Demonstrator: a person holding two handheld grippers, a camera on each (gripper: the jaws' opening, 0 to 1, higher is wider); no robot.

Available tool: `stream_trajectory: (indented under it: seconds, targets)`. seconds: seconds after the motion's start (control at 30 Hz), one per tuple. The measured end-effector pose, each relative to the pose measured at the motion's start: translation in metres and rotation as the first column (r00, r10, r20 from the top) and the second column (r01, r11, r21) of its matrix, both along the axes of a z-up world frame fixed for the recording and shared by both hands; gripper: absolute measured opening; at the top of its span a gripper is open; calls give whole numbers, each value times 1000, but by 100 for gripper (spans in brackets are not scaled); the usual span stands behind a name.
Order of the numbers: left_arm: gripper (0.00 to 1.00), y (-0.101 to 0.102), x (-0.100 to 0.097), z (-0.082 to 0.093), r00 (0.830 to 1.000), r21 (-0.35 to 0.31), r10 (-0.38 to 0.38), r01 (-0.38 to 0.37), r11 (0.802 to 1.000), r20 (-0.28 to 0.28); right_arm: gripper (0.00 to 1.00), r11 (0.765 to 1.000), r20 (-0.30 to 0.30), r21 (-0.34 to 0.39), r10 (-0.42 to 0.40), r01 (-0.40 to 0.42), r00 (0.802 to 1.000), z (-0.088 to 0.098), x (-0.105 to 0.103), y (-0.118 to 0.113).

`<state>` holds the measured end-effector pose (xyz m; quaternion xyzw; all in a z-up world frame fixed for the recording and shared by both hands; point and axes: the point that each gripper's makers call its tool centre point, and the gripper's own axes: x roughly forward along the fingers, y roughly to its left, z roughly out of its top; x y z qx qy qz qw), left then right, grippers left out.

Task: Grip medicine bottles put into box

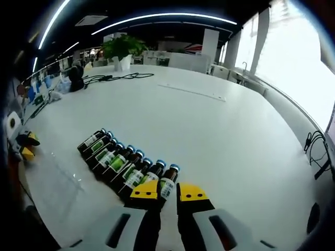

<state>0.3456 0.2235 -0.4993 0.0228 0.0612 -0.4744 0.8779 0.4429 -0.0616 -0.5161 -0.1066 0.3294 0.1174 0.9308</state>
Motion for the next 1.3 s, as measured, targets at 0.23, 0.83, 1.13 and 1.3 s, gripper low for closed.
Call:
stream_trajectory:
  seconds: [0.23, 0.83, 1.13, 1.3]
  targets:
    - [14, 0, 0, 0, 1000, 1, 2, -2, 1000, 0, 8, 1000, -5, -22, -18, 18, 1000, -3, 2, -4]
    - [14, 1, 1, -1, 1000, 3, 3, -3, 1000, 0, 8, 998, -30, -57, -24, 22, 999, -14, 5, -9]
    - [14, 1, 1, -1, 1000, -1, 6, -6, 1000, -4, 7, 997, -24, -65, -48, 46, 999, -14, 7, -13]
    - [14, 1, 1, -1, 1000, -1, 6, -6, 1000, -5, 6, 997, -25, -63, -45, 43, 999, -14, 7, -13]
